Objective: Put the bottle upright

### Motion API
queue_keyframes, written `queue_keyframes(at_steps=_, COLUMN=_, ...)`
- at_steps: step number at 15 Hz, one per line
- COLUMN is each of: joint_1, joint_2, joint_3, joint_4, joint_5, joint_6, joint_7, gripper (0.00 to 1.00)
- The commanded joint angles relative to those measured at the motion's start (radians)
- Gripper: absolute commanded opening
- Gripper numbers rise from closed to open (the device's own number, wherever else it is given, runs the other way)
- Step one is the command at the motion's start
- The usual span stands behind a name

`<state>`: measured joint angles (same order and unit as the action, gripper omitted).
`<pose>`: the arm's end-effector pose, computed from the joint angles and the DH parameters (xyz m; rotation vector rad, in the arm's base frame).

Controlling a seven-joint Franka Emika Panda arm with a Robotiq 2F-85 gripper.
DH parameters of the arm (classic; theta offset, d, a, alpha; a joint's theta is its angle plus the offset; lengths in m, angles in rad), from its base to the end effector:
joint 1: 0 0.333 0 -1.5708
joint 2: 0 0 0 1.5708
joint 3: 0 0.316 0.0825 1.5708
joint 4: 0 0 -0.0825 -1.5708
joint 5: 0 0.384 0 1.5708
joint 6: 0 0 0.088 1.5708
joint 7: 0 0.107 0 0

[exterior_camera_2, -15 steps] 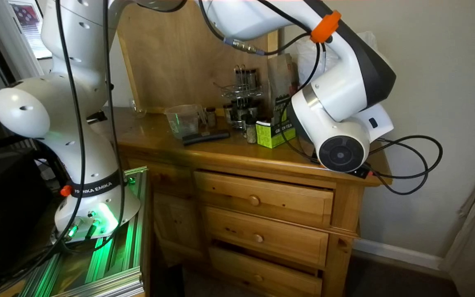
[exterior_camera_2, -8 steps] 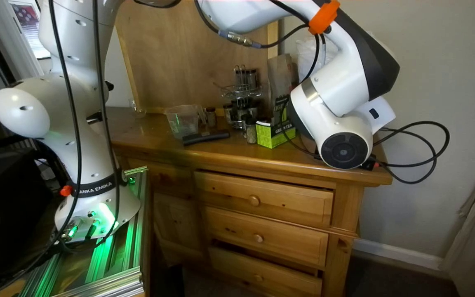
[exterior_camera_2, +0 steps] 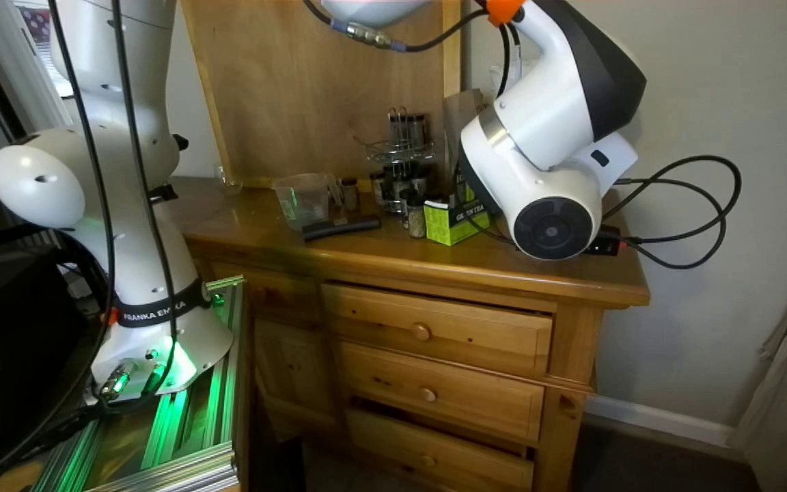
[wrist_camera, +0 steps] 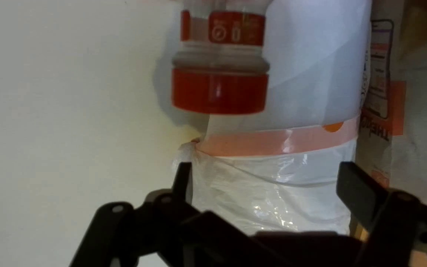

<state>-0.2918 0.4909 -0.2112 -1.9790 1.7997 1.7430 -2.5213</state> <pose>0.5761 -0.2085 0.2514 -1.8251 -0.8517 -1.7212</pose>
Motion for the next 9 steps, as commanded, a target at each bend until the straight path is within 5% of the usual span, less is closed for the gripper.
queue_keyframes(at_steps=1, joint_1=0.049, joint_2=-0.174, joint_3=-0.03, joint_4=-0.152, joint_5=0.025, joint_6=0.109, joint_7=-0.052, gripper=1.0)
queue_keyframes(at_steps=7, joint_1=0.062, joint_2=-0.347, joint_3=-0.027, joint_4=-0.241, joint_5=0.013, joint_6=0.216, joint_7=0.008, gripper=1.0)
queue_keyframes(at_steps=9, joint_1=0.049, joint_2=-0.296, joint_3=-0.025, joint_4=-0.194, joint_5=0.004, joint_6=0.178, joint_7=0.003, gripper=1.0)
